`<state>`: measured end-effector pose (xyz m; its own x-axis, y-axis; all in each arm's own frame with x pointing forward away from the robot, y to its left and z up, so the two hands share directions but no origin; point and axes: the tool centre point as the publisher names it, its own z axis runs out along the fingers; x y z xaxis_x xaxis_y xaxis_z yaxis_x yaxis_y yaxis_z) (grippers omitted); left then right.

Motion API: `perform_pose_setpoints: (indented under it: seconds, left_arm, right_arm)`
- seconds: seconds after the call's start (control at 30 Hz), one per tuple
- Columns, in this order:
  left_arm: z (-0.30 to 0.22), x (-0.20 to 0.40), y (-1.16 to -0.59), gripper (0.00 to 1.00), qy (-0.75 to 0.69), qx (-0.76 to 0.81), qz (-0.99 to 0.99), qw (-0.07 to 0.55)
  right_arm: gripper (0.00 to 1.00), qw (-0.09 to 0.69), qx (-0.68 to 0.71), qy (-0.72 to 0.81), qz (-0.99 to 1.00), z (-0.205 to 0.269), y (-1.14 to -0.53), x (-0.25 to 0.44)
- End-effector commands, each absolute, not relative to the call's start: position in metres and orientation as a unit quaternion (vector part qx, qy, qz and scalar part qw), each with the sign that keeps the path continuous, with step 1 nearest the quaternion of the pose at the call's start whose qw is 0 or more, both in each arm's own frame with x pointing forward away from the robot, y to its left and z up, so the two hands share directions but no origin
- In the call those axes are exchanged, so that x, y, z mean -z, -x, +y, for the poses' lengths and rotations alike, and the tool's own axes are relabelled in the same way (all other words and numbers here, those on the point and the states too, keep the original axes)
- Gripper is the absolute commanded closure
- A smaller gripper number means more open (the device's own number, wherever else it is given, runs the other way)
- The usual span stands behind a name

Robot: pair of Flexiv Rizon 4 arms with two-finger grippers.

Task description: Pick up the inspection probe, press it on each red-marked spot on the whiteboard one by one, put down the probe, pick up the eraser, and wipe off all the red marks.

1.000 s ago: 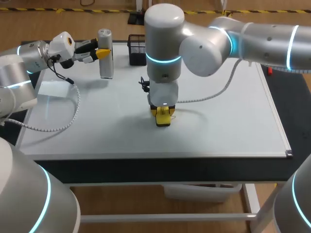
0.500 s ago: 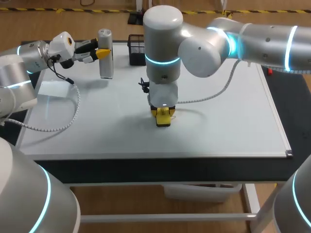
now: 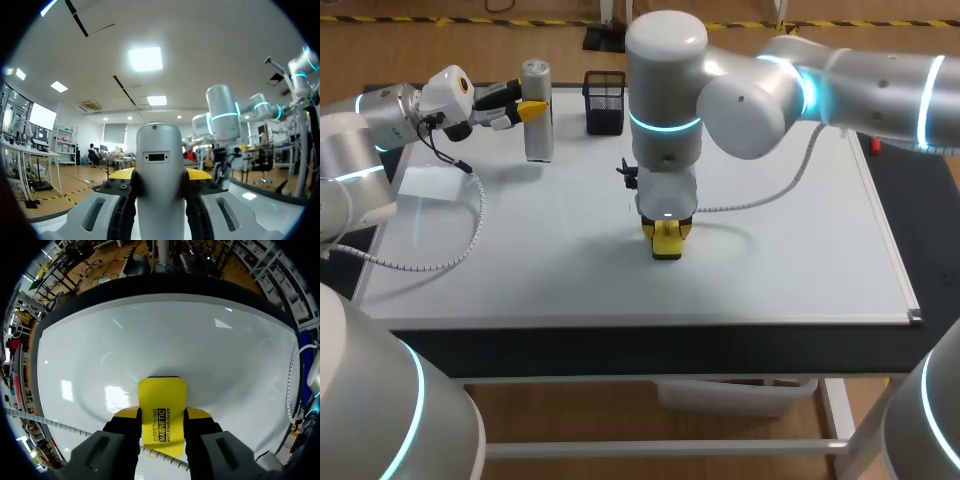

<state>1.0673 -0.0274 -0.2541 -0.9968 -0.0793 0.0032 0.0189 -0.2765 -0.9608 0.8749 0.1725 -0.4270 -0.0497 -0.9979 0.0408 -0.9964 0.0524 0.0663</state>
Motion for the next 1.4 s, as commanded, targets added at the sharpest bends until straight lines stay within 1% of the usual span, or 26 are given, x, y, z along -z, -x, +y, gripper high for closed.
perform_pose_setpoints:
  seconds: [0.03,0.57,1.2,1.4]
  left_arm:
    - [-0.027,0.254,-1.069,1.00,0.023,0.799,0.600,0.028]
    - [-0.027,0.254,-1.069,1.00,0.023,0.799,0.600,0.028]
    - [-0.027,0.254,-1.069,1.00,0.023,0.799,0.600,0.028]
    - [-0.027,0.254,-1.069,1.00,0.023,0.799,0.600,0.028]
  right_arm:
    - [1.00,0.034,0.010,-0.686,-0.726,0.160,-0.873,0.431]
    - [1.00,0.033,0.009,-0.671,-0.740,0.140,-0.874,0.426]
    - [1.00,0.025,0.002,-0.670,-0.742,0.128,-0.911,0.373]
    - [1.00,0.022,0.000,-0.664,-0.747,0.125,-0.914,0.369]
